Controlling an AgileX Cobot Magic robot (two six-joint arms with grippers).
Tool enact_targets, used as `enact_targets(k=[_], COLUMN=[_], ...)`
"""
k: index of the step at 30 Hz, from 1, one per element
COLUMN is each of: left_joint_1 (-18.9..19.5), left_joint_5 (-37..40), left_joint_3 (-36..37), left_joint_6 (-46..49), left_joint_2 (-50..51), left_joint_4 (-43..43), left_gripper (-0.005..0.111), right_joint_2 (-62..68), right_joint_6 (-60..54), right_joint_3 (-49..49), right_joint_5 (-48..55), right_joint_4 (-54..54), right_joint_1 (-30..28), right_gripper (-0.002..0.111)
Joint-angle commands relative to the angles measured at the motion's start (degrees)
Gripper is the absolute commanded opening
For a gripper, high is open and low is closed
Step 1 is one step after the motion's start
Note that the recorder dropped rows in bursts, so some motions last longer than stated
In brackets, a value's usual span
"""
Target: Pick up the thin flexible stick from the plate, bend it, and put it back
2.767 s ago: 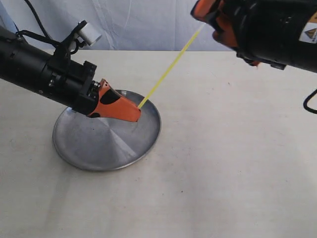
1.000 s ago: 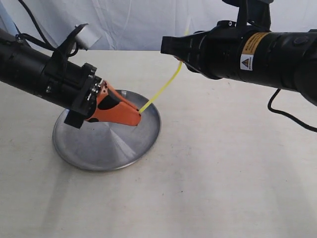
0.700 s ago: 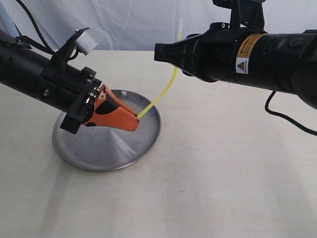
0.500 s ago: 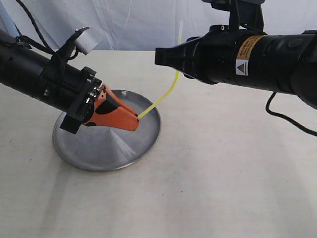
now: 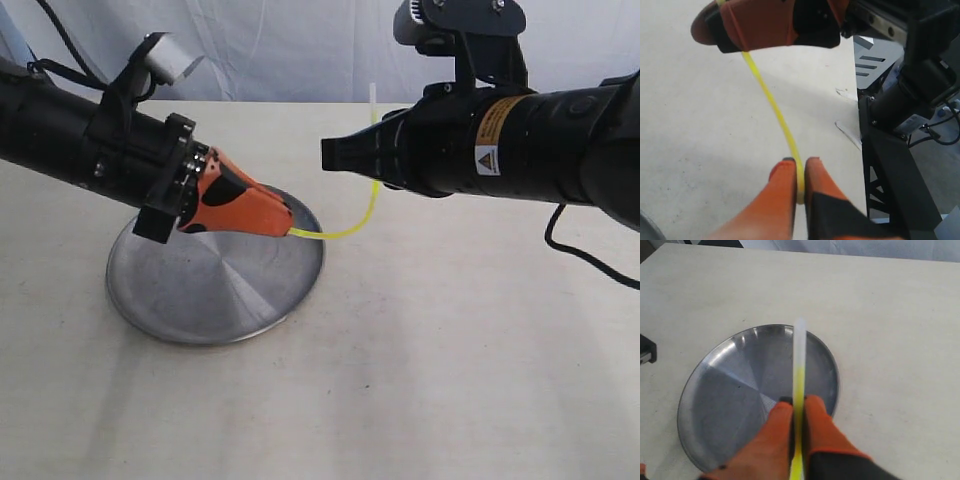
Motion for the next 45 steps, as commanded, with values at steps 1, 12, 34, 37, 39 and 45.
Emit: enact_targets(k=[1,12,34,37,39,45], left_joint_1=[-0.5,-0.5,-0.5,-0.5,-0.5,-0.5], left_joint_5=[-1.0,-1.0,-1.0,-1.0,-1.0,-1.0], left_joint_3=[-0.7,-0.7,-0.7,-0.7,-0.7,-0.7], left_joint_6=[0.3,0.5,0.6,0.6,0.6,0.6], left_joint_2=[-0.5,-0.5,-0.5,-0.5,-0.5,-0.5], left_joint_4=[-4.9,-5.0,-5.2,-5.2,-5.2,-5.3], left_gripper=[0.000,0.000,0.000,0.000,0.000,0.000], right_joint_2=[0.2,0.2,0.2,0.2,0.2,0.2], right_joint_6=[-0.5,-0.6,-0.6,-0.6,-0.6,-0.6], right_joint_3=[0.3,0.3,0.3,0.3,0.3,0.3], right_joint_5=[-0.9,-1.0,1.1,1.3,1.3,1.3], right_joint_4=[0.3,0.9,2.0,3.6,3.7,6.3], right_joint_1=[0.8,0.8,4.2,4.2,4.2,4.2], right_gripper=[-0.001,-0.001,-0.001,-0.001,-0.001,-0.001])
